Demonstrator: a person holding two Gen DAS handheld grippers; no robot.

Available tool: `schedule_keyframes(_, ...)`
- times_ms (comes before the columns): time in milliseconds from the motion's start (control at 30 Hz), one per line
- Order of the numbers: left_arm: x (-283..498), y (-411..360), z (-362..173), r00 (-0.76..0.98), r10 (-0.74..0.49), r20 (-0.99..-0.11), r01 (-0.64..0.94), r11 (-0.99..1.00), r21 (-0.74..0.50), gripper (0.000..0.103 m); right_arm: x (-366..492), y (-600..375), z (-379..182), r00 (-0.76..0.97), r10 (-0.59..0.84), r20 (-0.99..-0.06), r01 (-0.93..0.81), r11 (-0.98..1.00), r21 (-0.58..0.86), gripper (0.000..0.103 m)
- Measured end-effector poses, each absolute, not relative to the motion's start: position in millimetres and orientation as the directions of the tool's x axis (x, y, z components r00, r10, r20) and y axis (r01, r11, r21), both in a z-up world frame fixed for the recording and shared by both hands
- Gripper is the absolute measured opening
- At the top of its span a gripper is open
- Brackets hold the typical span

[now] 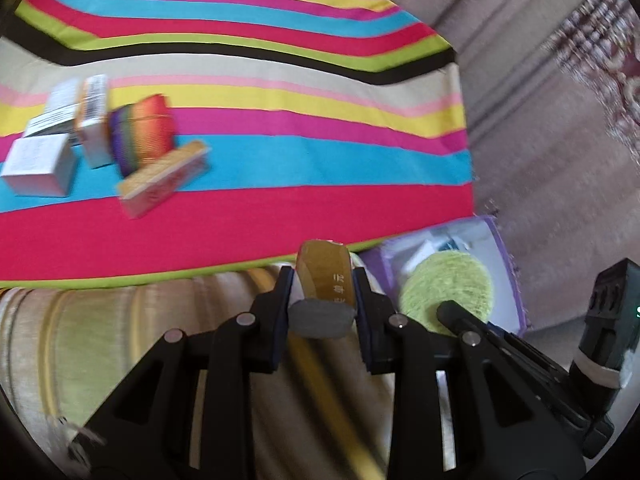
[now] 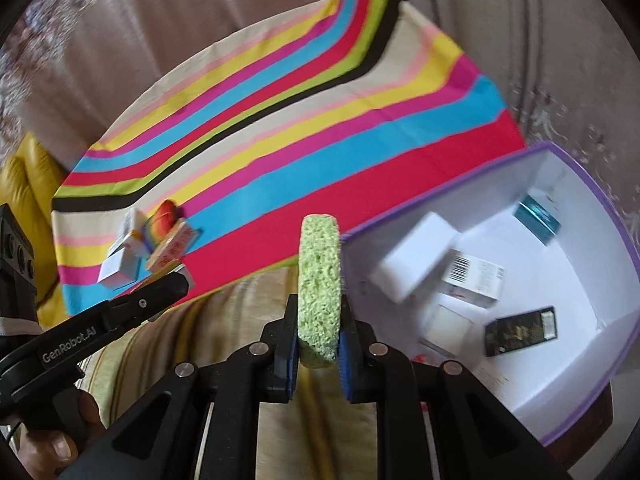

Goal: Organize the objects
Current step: 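Carry the gold box and green sponge over the purple box, then open both grippers to release the items into the purple box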

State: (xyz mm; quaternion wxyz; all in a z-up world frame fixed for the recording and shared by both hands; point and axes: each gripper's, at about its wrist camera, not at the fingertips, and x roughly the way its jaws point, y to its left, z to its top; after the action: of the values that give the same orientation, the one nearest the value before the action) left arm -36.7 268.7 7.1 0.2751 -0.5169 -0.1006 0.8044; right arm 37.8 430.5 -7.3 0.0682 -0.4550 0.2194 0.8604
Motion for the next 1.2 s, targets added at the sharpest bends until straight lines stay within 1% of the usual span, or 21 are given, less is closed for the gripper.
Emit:
schedule_keyframes(267, -24.2, 310.5, 6.5, -0.235, 0.607, -0.759, -0.437, -0.764, -0.475, 0.033, 61.1, 469.8, -15.3, -0.556, -0.009, -0.831, -0.431, -0.852, 0.298, 0.017)
schedule_keyframes(600, -9.1, 361.2, 1.6, -0.125, 0.634, -0.763, -0.53, -0.693, -0.489, 0.034, 81.3, 509.5, -27.4, -0.501, 0.079, -0.862, -0.563, -0.786, 0.255, 0.017)
schedule_keyframes(667, -5.9, 366.4, 0.2, -0.101, 0.639, -0.763, -0.542, -0.678, -0.496, 0.039, 83.8, 515.6, -29.6, -0.483, 0.101, -0.87, -0.595, -0.767, 0.241, 0.018)
schedule_keyframes(733, -3.5, 370.5, -0.2, -0.092, 0.637, -0.765, -0.551, -0.672, -0.494, 0.054, 85.7, 521.1, -32.2, -0.467, 0.106, -0.878, -0.617, -0.751, 0.237, 0.019)
schedule_keyframes(800, -3.0, 371.6, 0.0, -0.089, 0.64, -0.763, -0.555, -0.668, -0.495, 0.062, 86.5, 525.5, -34.9, -0.462, 0.101, -0.881, -0.624, -0.743, 0.243, 0.02)
schedule_keyframes(867, -4.1, 369.8, 0.3, -0.093, 0.642, -0.761, -0.549, -0.671, -0.499, 0.063, 87.1, 526.4, -35.9, -0.455, 0.102, -0.885, -0.632, -0.737, 0.239, 0.023)
schedule_keyframes(1033, -7.2, 365.2, -1.7, -0.095, 0.643, -0.76, -0.526, -0.68, -0.51, 0.063, 85.9, 525.6, -36.3, -0.447, 0.109, -0.888, -0.636, -0.737, 0.23, 0.045)
schedule_keyframes(1133, -9.2, 359.2, -1.4, -0.106, 0.644, -0.758, -0.511, -0.689, -0.514, 0.063, 85.5, 524.0, -32.8, -0.461, 0.108, -0.881, -0.629, -0.74, 0.239, 0.051)
schedule_keyframes(1200, -12.4, 352.8, -1.9, -0.12, 0.641, -0.758, -0.492, -0.702, -0.515, 0.063, 83.0, 520.8, -30.3, -0.466, 0.104, -0.879, -0.621, -0.746, 0.241, 0.054)
